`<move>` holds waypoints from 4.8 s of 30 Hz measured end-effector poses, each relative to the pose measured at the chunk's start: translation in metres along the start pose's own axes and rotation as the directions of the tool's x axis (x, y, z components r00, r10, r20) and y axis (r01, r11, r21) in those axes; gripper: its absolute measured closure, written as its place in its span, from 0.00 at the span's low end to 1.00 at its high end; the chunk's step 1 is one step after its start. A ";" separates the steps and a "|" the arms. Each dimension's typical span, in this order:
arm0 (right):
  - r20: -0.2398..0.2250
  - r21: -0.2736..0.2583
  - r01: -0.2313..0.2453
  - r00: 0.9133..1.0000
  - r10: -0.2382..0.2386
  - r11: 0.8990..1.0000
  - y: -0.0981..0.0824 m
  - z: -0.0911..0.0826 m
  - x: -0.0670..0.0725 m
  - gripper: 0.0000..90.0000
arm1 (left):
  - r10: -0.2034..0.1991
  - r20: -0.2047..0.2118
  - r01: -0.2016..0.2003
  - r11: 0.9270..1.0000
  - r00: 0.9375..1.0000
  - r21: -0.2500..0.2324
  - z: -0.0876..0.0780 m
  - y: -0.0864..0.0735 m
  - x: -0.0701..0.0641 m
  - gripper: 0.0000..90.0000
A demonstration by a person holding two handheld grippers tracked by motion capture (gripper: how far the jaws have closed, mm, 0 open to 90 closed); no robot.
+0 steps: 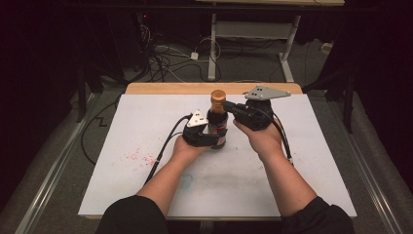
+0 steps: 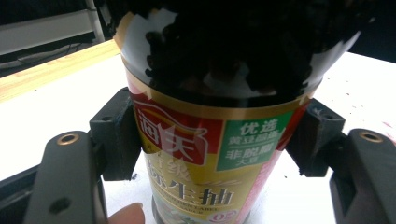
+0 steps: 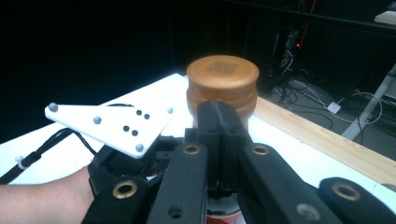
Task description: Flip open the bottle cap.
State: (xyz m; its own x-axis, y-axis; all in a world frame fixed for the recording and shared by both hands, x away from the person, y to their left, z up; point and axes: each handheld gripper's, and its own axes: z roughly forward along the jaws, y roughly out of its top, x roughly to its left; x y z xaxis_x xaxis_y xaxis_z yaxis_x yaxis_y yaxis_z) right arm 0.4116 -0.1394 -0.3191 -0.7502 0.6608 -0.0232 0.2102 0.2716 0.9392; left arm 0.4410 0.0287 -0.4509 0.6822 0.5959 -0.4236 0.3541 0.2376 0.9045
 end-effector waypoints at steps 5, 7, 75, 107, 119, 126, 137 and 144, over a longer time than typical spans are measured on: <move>0.001 0.000 0.002 1.000 -0.002 1.000 0.002 0.000 -0.001 1.00 | -0.008 -0.001 0.008 1.000 1.000 -0.014 0.001 -0.001 -0.001 0.32; 0.003 0.002 0.003 1.000 -0.003 1.000 0.002 -0.001 -0.001 1.00 | -0.005 -0.003 0.005 1.000 1.000 -0.016 0.001 -0.001 -0.001 0.32; 0.070 0.005 0.027 0.997 -0.027 1.000 0.046 -0.015 0.015 1.00 | 0.040 -0.012 -0.040 0.998 0.999 -0.041 -0.004 -0.008 0.002 0.33; 0.078 0.011 0.042 0.996 -0.042 0.999 0.057 -0.016 0.021 1.00 | -0.033 0.018 0.035 0.992 0.999 -0.123 -0.001 -0.010 -0.003 0.33; 0.039 0.108 -0.019 0.999 0.015 0.994 0.012 -0.009 0.008 1.00 | -0.031 0.013 0.033 0.991 0.999 -0.126 0.001 -0.011 -0.004 0.33; 0.034 0.117 -0.019 0.999 0.015 0.993 0.015 -0.004 0.009 1.00 | -0.024 0.013 0.026 0.992 1.000 -0.123 0.000 -0.011 -0.004 0.32; 0.030 0.134 -0.016 0.999 0.013 0.991 0.020 -0.002 0.009 1.00 | -0.030 0.004 0.031 0.991 1.000 -0.127 0.001 -0.011 -0.005 0.33; 0.031 0.114 -0.025 0.999 0.021 0.993 0.020 -0.002 0.009 1.00 | -0.025 0.002 0.025 0.992 1.000 -0.126 0.001 -0.011 -0.005 0.33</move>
State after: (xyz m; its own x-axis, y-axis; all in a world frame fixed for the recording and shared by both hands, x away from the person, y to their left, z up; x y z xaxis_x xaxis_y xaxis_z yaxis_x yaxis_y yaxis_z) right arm 0.4080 -0.1293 -0.2994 -0.7258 0.6878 -0.0136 0.2986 0.3328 0.8945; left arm 0.4345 0.0226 -0.4591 0.6743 0.5887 -0.4458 0.2874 0.3469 0.8928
